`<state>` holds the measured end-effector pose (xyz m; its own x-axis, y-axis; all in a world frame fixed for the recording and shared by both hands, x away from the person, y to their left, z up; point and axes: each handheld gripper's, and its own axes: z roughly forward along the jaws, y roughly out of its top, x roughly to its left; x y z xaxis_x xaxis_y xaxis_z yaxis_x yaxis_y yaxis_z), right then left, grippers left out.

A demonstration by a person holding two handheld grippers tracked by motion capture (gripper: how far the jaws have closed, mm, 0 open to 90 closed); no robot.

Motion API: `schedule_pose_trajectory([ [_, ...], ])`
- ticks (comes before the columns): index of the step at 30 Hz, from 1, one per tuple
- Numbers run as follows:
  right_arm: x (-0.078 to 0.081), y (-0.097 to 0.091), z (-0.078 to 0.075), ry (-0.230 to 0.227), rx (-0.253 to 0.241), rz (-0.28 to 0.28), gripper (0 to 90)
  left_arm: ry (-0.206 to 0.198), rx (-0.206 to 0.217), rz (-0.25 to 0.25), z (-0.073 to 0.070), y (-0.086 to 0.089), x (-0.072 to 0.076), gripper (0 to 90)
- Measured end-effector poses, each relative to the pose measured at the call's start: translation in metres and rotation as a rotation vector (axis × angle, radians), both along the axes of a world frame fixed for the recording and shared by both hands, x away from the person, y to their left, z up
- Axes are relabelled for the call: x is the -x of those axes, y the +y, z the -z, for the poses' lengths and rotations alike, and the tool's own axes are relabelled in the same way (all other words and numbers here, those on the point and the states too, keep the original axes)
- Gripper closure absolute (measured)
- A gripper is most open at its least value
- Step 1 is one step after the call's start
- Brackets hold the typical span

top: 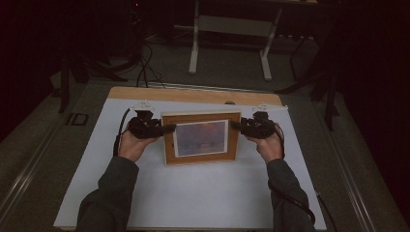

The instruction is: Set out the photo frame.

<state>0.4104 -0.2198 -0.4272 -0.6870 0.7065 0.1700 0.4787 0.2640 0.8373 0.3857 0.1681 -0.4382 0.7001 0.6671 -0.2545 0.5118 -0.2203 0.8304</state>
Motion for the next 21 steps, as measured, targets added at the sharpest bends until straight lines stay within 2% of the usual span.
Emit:
schedule_pose_trajectory([
  [9, 0.0055, 0.0017, 0.0001, 0.011, -0.003, 0.008, 61.6, 0.011, 0.028, -0.010, 0.0018, 0.0039, -0.0046, 58.7],
  [21, 0.0088, 0.0030, 0.0005, 0.011, -0.003, -0.002, 61.7, 0.015, 0.044, -0.019, 0.0026, 0.0069, -0.0069, 57.6],
])
